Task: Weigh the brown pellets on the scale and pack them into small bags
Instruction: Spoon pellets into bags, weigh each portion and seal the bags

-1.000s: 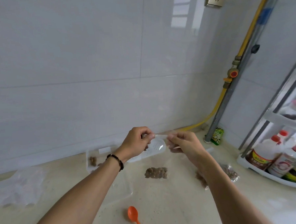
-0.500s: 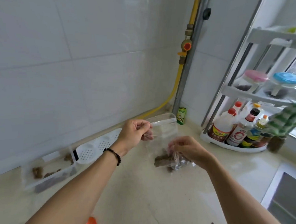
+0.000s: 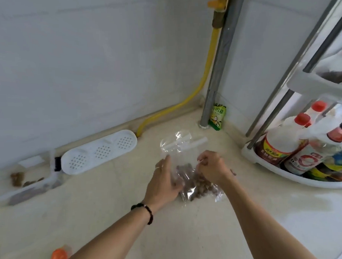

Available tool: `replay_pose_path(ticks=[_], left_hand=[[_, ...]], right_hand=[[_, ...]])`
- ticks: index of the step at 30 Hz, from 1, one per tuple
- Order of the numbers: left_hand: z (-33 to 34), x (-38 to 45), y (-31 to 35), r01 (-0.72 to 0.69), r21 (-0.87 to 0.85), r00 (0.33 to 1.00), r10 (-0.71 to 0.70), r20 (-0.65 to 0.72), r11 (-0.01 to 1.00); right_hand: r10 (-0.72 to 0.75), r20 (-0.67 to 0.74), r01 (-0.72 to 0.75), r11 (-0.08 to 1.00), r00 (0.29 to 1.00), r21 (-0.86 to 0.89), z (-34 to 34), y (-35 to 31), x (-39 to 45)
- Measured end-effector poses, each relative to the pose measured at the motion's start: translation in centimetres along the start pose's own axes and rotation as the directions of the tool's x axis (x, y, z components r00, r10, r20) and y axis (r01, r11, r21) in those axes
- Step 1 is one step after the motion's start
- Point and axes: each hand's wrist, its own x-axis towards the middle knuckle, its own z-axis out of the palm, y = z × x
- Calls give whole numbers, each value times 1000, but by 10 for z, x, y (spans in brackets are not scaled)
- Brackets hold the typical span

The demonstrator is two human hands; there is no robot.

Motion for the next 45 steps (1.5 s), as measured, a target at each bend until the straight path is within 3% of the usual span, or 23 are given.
replay_pose_path(ticks=[2,5,10,17,21,27,33,37,40,45], left_hand=[[17,-4,-6,-25,81,997,19,72,996],[27,-4,-5,-17,124,997,8,73,992],[24,-1,-5,-20,189,998,9,61,982],[-11,-19,-35,-53,427,997,73,-31,903],[-54,-50,-76,72,477,990,-3,-143,876],[-118,-125,-152,376,414,916,-265,-301,829],[-165,-171,-220,559,321,823,-466,-324,765],[-177,-177,-242,634,327,774,-574,-269,701],[-180,-174,-256,667,344,744,-620,-249,661],[-187,-170,-270,650,410,756,-595,-272,640]], right_hand=[[-36,-30,29,980,999,-196,1,0,1],[-139,-10,124,908,990,-399,-1,4,0],[-227,-15,194,863,974,-467,3,5,-2],[-415,52,380,768,909,-516,23,-33,-14],[-513,135,509,712,847,-484,57,-76,-24],[-597,304,667,614,742,-422,146,-137,-54],[-582,450,736,547,677,-400,223,-170,-76],[-506,528,721,583,683,-374,262,-182,-84],[-436,551,666,669,712,-330,286,-193,-88],[-316,523,503,824,791,-263,313,-203,-87]])
